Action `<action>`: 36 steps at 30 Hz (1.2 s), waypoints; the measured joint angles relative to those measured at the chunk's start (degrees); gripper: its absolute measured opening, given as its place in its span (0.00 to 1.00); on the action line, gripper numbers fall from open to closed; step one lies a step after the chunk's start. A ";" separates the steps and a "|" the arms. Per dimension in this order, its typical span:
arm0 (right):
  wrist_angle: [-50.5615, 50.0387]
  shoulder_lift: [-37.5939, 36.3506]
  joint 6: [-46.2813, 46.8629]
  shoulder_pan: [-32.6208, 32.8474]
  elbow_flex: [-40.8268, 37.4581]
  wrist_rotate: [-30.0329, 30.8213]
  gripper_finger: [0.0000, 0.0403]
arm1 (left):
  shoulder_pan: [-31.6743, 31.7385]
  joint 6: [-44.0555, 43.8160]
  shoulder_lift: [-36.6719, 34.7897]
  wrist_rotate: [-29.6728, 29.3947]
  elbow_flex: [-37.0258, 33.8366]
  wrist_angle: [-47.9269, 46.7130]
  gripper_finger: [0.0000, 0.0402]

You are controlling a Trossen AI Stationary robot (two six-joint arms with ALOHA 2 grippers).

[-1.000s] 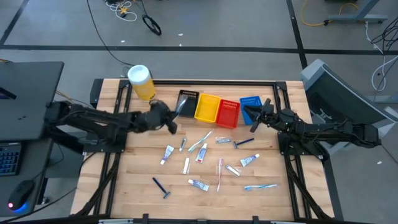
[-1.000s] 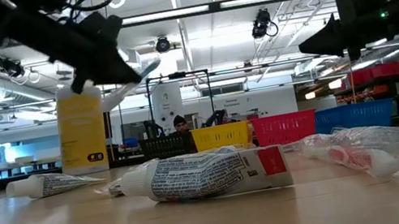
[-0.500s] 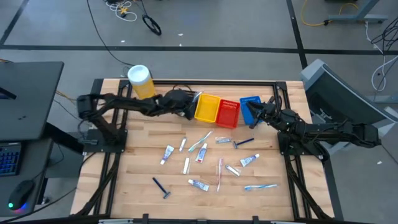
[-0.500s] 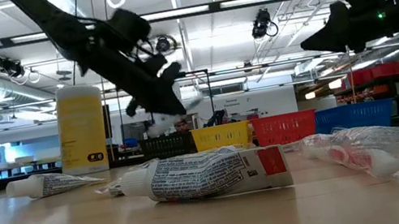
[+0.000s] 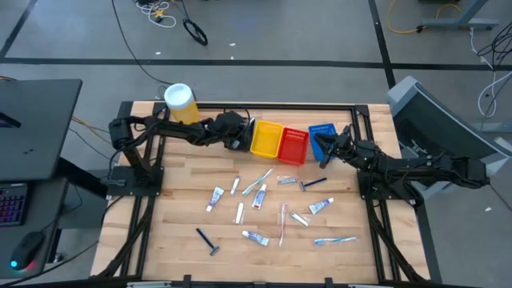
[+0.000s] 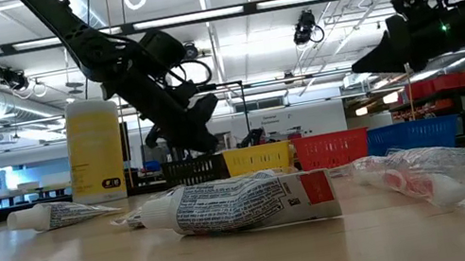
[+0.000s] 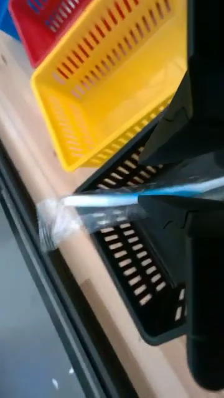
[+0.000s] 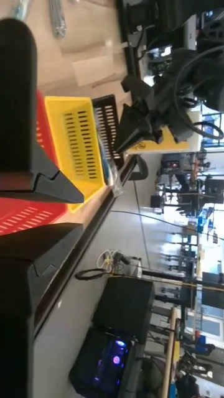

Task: Pick & Place Travel size toiletries
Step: Put the white toothpaste into the yellow bin

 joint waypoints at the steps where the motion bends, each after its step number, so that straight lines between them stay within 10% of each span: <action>1: -0.08 0.17 0.51 0.00 0.00 0.00 0.18 | 0.00 0.07 0.00 0.53 0.00 -0.27 0.26; 18: 0.03 0.93 3.66 0.02 0.00 -0.57 0.18 | -6.65 6.27 -20.52 3.49 0.02 -6.66 0.32; 25: 2.55 0.93 5.70 0.04 0.00 -11.78 0.18 | -12.92 4.58 -31.09 2.80 0.04 -20.94 0.30; 36: 3.98 3.80 8.67 0.07 1.59 -13.66 0.32 | -19.55 1.29 -32.84 3.97 0.02 -25.48 0.29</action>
